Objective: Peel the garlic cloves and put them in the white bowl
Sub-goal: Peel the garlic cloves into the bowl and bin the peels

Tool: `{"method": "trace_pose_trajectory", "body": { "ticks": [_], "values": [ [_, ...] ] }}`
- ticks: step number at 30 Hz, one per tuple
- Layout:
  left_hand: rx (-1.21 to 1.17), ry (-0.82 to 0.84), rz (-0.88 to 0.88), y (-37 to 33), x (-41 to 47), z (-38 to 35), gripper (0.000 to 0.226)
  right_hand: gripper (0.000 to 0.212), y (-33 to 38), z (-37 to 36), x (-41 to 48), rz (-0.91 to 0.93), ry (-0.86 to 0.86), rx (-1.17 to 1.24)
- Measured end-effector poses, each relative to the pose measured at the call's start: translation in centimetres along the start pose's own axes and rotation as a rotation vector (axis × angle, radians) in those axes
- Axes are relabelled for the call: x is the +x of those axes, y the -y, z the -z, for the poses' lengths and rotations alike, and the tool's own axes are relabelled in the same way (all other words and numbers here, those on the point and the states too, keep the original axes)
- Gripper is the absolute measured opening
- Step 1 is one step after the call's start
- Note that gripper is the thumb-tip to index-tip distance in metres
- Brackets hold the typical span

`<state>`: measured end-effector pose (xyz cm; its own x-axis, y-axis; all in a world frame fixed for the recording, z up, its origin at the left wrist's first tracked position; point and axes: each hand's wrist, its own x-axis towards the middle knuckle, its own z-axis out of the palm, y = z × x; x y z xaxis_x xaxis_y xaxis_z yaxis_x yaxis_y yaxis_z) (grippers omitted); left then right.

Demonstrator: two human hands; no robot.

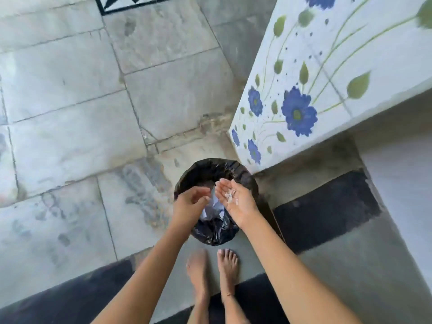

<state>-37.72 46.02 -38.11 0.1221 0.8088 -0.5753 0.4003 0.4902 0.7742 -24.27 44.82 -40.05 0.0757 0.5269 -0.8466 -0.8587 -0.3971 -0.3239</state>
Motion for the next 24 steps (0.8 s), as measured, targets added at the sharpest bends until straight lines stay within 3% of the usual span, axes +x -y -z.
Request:
{"method": "trace_pose_trajectory", "body": {
  "ticks": [3,6,9,12,15,17,18,20,21,24],
  "values": [
    [0.015,-0.005,0.059,6.7,6.0,-3.1,0.022,0.036,-2.1,3.1,8.1,-0.054,-0.073,-0.127],
    [-0.002,0.009,0.142,13.0,10.6,-5.5,0.02,0.057,-4.2,6.1,14.1,-0.155,-0.099,-0.286],
    [-0.013,0.012,0.181,17.5,12.2,-7.0,0.019,0.068,-6.0,8.3,17.0,-0.214,-0.112,-0.285],
    [-0.051,0.051,0.103,18.6,11.8,-8.7,0.025,0.068,-6.9,9.6,17.6,-0.247,-0.128,-0.228],
    [-0.137,0.227,-0.044,17.9,10.9,-11.1,0.035,0.071,-6.8,10.0,17.9,-0.292,-0.127,-0.166],
    [-0.026,0.308,-0.12,18.9,11.1,-12.2,0.038,0.073,-6.4,9.6,17.5,-0.292,-0.103,-0.126],
    [0.072,0.305,-0.098,19.8,12.1,-12.3,0.04,0.074,-6.1,9.5,17.3,-0.272,-0.084,-0.098],
    [0.234,0.194,0.139,20.7,14.0,-11.8,0.043,0.069,-5.9,9.6,17.0,-0.211,-0.076,-0.093],
    [0.204,0.135,0.179,20.7,14.4,-11.5,0.045,0.066,-5.9,9.7,16.9,-0.182,-0.087,-0.121],
    [-0.07,0.213,-0.107,19.0,13.4,-12.1,0.047,0.061,-5.8,9.6,17.5,-0.182,-0.141,-0.162]
  ]
}}
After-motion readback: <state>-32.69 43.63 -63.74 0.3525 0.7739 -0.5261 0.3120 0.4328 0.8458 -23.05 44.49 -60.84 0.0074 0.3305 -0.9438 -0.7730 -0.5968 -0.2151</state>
